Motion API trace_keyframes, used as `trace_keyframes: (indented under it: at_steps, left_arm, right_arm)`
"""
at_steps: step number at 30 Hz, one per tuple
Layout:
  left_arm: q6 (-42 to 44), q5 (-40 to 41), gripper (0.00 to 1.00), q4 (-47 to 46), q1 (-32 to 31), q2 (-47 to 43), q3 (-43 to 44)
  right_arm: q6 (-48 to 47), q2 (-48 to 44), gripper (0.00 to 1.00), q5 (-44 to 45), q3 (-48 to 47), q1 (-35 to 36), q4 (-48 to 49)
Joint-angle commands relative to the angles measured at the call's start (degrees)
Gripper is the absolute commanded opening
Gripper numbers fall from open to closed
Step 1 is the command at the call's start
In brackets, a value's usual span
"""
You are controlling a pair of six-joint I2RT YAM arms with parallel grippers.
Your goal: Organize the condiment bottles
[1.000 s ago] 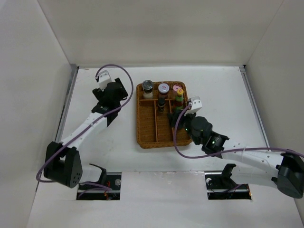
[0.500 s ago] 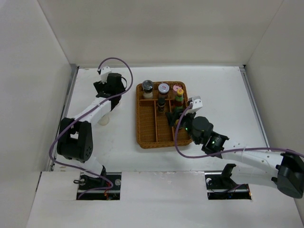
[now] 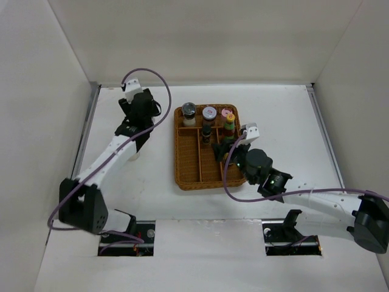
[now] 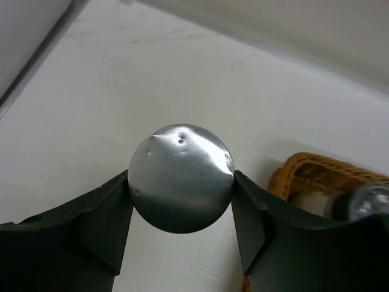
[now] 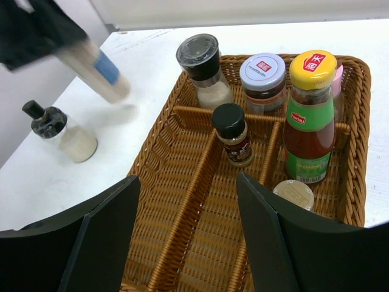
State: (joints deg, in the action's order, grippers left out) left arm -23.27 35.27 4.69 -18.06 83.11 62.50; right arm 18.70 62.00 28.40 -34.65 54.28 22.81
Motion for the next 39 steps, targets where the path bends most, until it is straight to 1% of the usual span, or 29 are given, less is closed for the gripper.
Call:
trace_keyframes:
  at_steps: [1, 4, 7, 11, 15, 18, 23, 27, 32, 34, 35, 39]
  left_arm:
    - [3.0, 4.7, 0.39, -8.9, -3.3, -12.7, 0.6]
    - [2.9, 4.0, 0.39, -7.9, -8.0, -16.5, -1.2]
    - [2.0, 3.4, 0.39, -7.0, -14.5, -16.9, -2.4]
    - [0.2, 4.1, 0.39, -9.1, -21.9, -14.8, -3.3]
    - [-0.6, 4.3, 0.38, -11.6, -25.8, -10.7, -3.8]
    - [-0.7, 5.4, 0.38, -13.2, -26.7, -6.6, -4.1]
    - [-1.0, 5.4, 0.37, -16.4, -26.2, -1.6, -5.0]
    - [-1.2, 5.4, 0.38, -16.6, -25.8, 1.7, -5.5]
    - [-1.9, 5.6, 0.42, -16.4, -25.9, 5.5, -6.2]
    - [-1.9, 5.8, 0.46, -16.2, -26.0, 5.8, -6.3]
    - [-1.9, 6.0, 0.50, -16.0, -26.0, 5.9, -6.4]
    - [-1.8, 8.1, 0.68, -16.0, -26.4, 4.5, -6.9]
  right_arm:
    - [1.2, -0.7, 0.71, -0.7, 0.6, -0.5, 3.6]
    - [1.7, -1.9, 0.71, -0.7, 1.4, -1.3, 4.3]
    - [2.0, -3.0, 0.71, -0.3, 2.3, -2.4, 5.2]
    - [2.9, -4.3, 0.71, -0.6, 3.2, -4.0, 5.3]
    - [4.3, -5.2, 0.71, -1.1, 3.8, -5.1, 5.3]
    - [4.7, -5.5, 0.71, -1.5, 4.2, -5.7, 5.2]
    - [4.9, -4.6, 0.71, -1.8, 4.1, -5.8, 5.3]
    - [4.9, -4.4, 0.71, -1.8, 4.1, -5.9, 5.3]
    - [4.9, -4.7, 0.71, -1.7, 4.2, -6.3, 5.3]
    - [4.9, -4.5, 0.71, -1.5, 4.2, -6.3, 5.3]
    - [4.9, -4.5, 0.71, -1.4, 4.2, -6.3, 5.3]
    - [4.9, -4.4, 0.71, -1.2, 4.2, -6.3, 5.3]
